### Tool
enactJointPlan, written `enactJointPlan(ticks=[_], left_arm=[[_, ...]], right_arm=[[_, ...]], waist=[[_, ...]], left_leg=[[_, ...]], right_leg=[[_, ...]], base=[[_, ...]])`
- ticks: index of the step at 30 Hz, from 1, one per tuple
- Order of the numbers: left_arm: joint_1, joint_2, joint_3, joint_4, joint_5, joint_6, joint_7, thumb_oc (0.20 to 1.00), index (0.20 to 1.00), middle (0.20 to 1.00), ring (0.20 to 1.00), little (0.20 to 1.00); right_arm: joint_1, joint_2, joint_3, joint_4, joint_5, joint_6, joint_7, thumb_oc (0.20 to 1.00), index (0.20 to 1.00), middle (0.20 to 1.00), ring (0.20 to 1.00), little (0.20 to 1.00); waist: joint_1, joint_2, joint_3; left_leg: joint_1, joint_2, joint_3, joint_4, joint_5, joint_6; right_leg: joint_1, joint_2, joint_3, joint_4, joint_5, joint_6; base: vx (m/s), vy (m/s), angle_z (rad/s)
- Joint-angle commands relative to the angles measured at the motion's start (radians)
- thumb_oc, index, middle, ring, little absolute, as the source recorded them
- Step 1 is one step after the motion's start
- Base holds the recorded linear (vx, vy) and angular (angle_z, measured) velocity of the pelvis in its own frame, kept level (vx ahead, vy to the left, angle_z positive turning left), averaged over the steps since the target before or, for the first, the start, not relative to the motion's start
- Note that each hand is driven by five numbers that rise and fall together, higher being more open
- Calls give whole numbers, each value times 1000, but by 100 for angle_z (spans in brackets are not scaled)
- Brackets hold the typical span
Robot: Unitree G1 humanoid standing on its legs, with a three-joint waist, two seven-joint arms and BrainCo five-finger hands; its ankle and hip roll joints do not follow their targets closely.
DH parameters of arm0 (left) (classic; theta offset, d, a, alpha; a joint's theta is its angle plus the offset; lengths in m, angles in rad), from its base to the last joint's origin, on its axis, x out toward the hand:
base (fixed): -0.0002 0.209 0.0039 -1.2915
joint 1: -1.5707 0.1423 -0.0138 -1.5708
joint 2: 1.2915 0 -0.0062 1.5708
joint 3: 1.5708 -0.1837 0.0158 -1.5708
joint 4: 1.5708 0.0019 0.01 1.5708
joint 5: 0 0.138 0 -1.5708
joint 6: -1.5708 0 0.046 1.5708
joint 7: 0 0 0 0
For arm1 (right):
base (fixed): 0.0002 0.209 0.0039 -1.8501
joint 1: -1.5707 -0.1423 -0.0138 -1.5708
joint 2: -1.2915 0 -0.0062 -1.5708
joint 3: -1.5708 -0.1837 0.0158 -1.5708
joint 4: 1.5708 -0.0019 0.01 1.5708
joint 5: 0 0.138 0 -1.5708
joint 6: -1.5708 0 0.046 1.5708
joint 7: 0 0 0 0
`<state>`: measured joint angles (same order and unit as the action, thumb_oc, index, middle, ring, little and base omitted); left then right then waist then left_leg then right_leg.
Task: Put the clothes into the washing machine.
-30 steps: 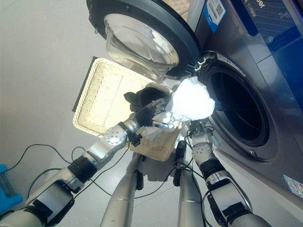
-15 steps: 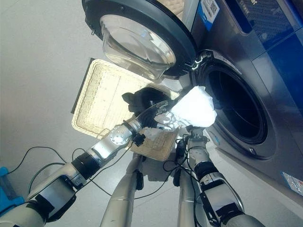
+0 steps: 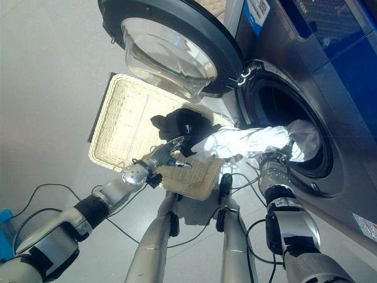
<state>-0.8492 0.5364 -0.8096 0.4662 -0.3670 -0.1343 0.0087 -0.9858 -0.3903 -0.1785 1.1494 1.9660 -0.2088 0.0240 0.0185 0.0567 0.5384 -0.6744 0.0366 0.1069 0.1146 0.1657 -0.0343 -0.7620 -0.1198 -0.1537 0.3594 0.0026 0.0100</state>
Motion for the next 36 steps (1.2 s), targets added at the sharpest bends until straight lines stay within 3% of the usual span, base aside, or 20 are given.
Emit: enactJointPlan(ticks=[1, 5, 8, 10, 12, 14, 15, 16, 19, 20, 22, 24, 29, 35, 36], left_arm=[[-26, -21, 22, -92, -23, -21, 15, 1000, 1000, 1000, 1000, 1000], [-30, 0, 16, -136, -29, -23, 21, 1000, 1000, 1000, 1000, 1000], [-28, 29, 16, -194, -40, -18, 27, 1000, 1000, 1000, 1000, 1000], [-28, 37, 12, -220, -38, -11, 40, 1000, 1000, 1000, 1000, 1000], [-24, 35, 16, -233, -35, -2, 44, 1000, 1000, 1000, 1000, 1000], [-21, 45, 19, -254, -35, 9, 48, 1000, 1000, 1000, 1000, 1000], [-21, 45, 19, -254, -35, 9, 48, 1000, 1000, 1000, 1000, 1000], [-9, 49, 20, -262, -35, 8, 49, 1000, 1000, 1000, 1000, 1000], [-5, 58, 27, -277, -25, 15, 51, 1000, 1000, 1000, 1000, 1000], [-3, 62, 23, -287, -19, 17, 61, 1000, 1000, 1000, 1000, 1000], [-2, 63, 23, -290, -20, 17, 66, 1000, 1000, 1000, 1000, 1000], [9, 70, 20, -309, -27, 10, 77, 1000, 1000, 1000, 1000, 1000], [29, 72, 10, -336, -35, -12, 91, 1000, 1000, 1000, 1000, 1000], [35, 73, 9, -347, -33, -13, 91, 1000, 1000, 1000, 1000, 1000], [51, 77, 3, -369, -27, -18, 99, 1000, 1000, 1000, 1000, 1000]], right_arm=[[-22, -94, -20, -67, 6, -41, -74, 200, 200, 200, 200, 200], [-42, -151, -3, -39, 6, -30, -132, 200, 200, 200, 200, 200], [-43, -209, 21, -12, 6, 31, -120, 200, 200, 200, 200, 200], [-52, -236, 57, -11, 6, 26, -113, 200, 200, 200, 200, 200], [-63, -249, 78, -19, 6, -12, -102, 200, 200, 200, 200, 200], [-75, -273, 104, -34, 6, -96, -86, 200, 200, 200, 200, 200], [-75, -273, 104, -34, 6, -96, -86, 200, 200, 200, 200, 200], [-101, -282, 111, -64, 6, -214, -55, 200, 200, 200, 200, 200], [-132, -278, 106, -119, 6, -318, -71, 200, 200, 200, 200, 200], [-148, -275, 105, -150, 6, -395, -91, 200, 200, 200, 200, 200], [-156, -275, 101, -167, 6, -435, -105, 200, 200, 200, 200, 200], [-177, -285, 89, -206, 6, -537, -135, 200, 200, 200, 200, 200], [-205, -315, 92, -231, 6, -622, -131, 200, 200, 200, 200, 200], [-210, -320, 93, -248, 6, -652, -124, 200, 200, 200, 200, 200], [-214, -333, 93, -289, 6, -701, -71, 200, 200, 200, 200, 200]], waist=[[2, 51, -18], [4, 53, -18], [5, 55, -18], [5, 54, -18], [4, 55, -18], [4, 54, -18], [4, 54, -18], [5, 57, -18], [5, 61, -18], [5, 65, -18], [4, 66, -18], [3, 71, -18], [4, 81, -18], [4, 83, -18], [4, 88, -18]], left_leg=[[-8, -107, 5, 84, -111, 8], [-14, -108, 4, 83, -109, 10], [-22, -108, 3, 85, -108, 11], [-28, -107, 4, 87, -107, 11], [-27, -107, 5, 89, -110, 10], [-32, -106, 5, 90, -109, 11], [-32, -106, 5, 90, -109, 11], [-24, -105, 5, 92, -119, 9], [-40, -104, 6, 93, -109, 10], [-45, -102, 9, 93, -107, 9], [-46, -102, 10, 93, -107, 9], [-45, -100, 11, 89, -106, 8], [-43, -101, 13, 84, -103, 7], [-44, -100, 14, 85, -103, 7], [-47, -100, 15, 91, -107, 7]], right_leg=[[35, 2, -95, -59, 91, 92], [29, -1, -99, -57, 94, 92], [21, -6, -102, -53, 95, 92], [14, -7, -103, -52, 97, 92], [13, -7, -101, -50, 94, 92], [9, -8, -103, -48, 94, 90], [9, -8, -103, -48, 94, 90], [14, -7, -100, -42, 82, 92], [-2, -8, -101, -43, 92, 89], [-6, -9, -100, -43, 93, 89], [-8, -9, -99, -43, 93, 89], [-9, -8, -96, -42, 91, 89], [-12, -10, -94, -41, 92, 90], [-14, -12, -94, -40, 92, 90], [-18, -17, -97, -36, 90, 91]], base=[[-7, -47, 1], [-2, -12, 0], [-2, -11, 0], [0, 0, 0], [0, 0, 0], [0, 0, 0], [0, 0, 0], [0, 0, 0], [-3, -11, 0], [0, 0, 0], [0, 0, 0], [0, 0, 0], [0, 0, 0], [0, 0, 0], [0, 0, 0]])
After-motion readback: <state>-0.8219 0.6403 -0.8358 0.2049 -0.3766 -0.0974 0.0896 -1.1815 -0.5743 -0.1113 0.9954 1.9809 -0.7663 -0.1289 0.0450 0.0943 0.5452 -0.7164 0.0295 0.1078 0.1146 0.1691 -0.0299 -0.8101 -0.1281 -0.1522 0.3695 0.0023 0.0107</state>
